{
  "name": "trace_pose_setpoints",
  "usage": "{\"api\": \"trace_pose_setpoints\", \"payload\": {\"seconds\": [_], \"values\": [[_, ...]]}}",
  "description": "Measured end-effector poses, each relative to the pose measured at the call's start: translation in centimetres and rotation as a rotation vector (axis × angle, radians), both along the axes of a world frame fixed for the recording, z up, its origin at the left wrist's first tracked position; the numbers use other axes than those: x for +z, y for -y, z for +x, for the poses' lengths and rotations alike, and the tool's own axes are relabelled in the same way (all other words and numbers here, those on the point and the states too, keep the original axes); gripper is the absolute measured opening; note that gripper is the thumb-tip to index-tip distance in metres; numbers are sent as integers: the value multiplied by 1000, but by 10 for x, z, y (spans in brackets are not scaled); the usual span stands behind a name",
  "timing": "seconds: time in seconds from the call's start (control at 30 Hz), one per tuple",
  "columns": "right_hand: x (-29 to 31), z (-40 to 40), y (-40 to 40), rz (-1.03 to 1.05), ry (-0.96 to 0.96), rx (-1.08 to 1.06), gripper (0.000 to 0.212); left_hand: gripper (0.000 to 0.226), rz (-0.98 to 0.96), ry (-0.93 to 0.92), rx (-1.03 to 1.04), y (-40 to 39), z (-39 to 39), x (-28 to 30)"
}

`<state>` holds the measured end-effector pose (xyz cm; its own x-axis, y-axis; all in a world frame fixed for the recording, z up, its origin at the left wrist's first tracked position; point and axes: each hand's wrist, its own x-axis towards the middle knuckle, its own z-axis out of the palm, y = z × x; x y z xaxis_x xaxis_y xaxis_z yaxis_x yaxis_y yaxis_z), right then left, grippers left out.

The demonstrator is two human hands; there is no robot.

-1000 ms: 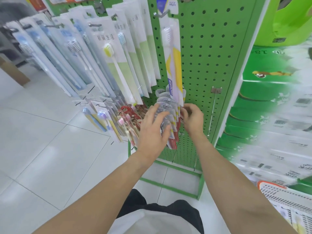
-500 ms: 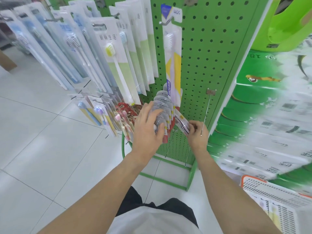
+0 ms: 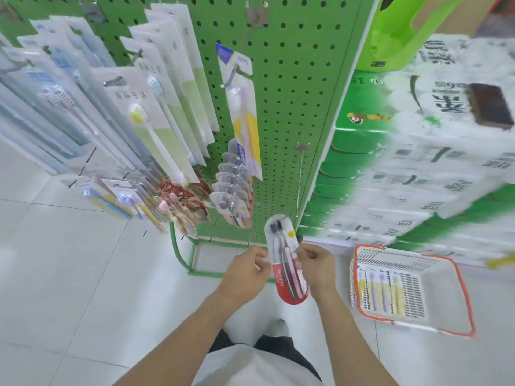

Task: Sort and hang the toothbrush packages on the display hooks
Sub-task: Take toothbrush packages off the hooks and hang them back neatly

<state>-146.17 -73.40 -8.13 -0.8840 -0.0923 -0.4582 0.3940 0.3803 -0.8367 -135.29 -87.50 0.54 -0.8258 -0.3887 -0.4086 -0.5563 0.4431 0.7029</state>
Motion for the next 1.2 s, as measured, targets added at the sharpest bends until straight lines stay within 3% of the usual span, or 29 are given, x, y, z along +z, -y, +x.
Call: {"api": "trace_pose_setpoints", "payload": {"seconds": [0.1,0.2,0.27,0.63,0.77,0.97,1.07,1.2], "values": [[11,25,-5,-260,243,-164,10,23,221,90,103,0,4,-11],[33,51,-2,-376,354,-139,13,21,567,53,193,7,16,-13],[46,67,3,-394,366,-95,14,18,640,3,202,17,32,-10],[106,111,40,-426,220,139,17,15,718,2,17,73,91,4],[108,115,46,-441,159,70,14,22,730,-12,90,70,96,9],[106,95,37,-472,236,-23,11,24,798,-34,164,55,99,10],[101,93,34,-446,289,-15,10,21,721,-75,215,45,104,12],[93,93,36,-292,242,-125,41,24,483,-170,202,39,113,14]]}}
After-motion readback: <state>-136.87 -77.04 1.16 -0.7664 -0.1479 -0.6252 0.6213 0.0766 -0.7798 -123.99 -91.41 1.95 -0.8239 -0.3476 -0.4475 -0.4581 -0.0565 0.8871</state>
